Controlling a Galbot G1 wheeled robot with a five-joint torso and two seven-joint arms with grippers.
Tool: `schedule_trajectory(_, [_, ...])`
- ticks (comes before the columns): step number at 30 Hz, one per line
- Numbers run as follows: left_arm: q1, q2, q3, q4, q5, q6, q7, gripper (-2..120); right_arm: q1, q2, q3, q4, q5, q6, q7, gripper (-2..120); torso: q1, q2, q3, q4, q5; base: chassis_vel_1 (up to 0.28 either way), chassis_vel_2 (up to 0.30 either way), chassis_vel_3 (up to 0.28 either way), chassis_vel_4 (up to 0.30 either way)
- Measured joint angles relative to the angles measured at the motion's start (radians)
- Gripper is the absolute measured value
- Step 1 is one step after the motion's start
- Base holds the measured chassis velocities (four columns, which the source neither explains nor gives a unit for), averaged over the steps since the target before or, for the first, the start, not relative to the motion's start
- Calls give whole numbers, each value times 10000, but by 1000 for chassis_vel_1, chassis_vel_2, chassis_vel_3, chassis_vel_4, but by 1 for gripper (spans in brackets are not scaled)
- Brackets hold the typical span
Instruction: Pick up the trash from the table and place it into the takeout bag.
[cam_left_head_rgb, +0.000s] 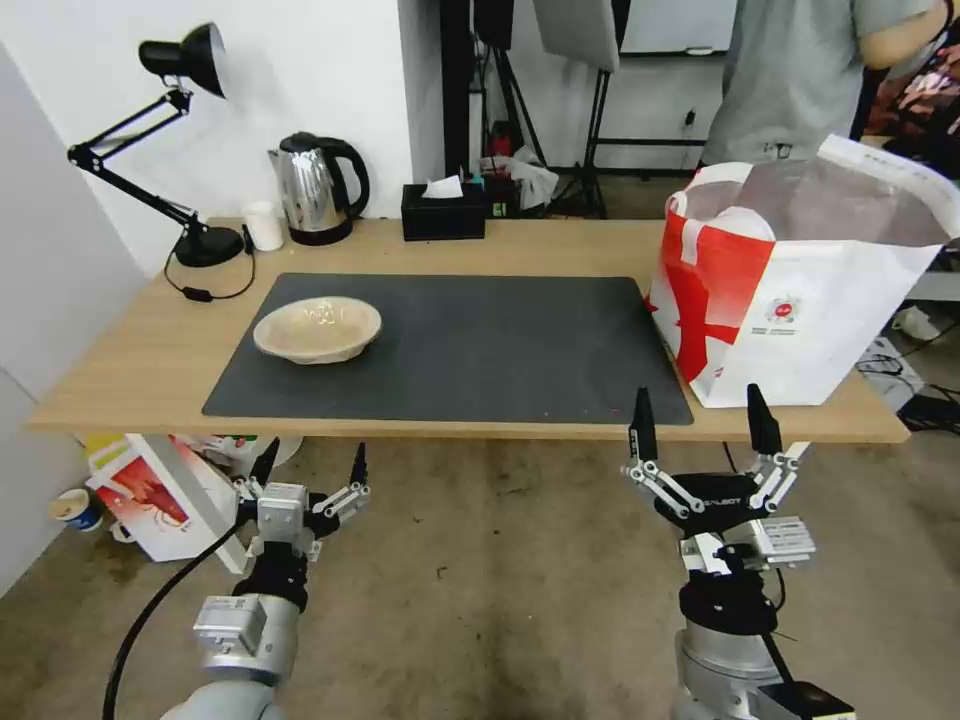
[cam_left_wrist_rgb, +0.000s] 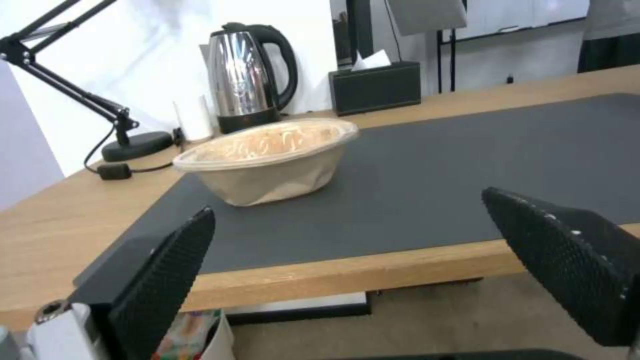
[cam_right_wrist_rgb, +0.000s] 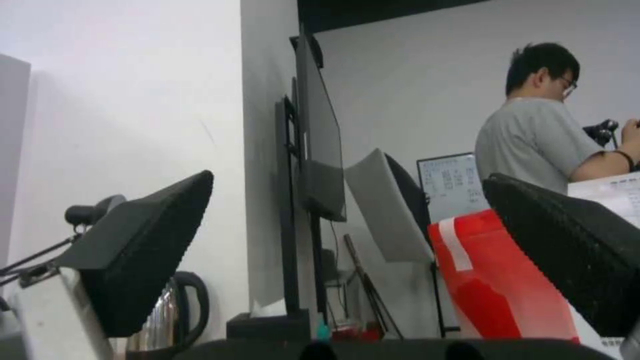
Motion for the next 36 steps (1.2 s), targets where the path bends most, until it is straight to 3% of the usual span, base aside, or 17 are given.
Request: schedule_trajectory(36, [0,0,0,0,0,0,0,100,-169,91,-186,-719,-31,1032,18,100,0,1,0,0,0,0,0,0,0])
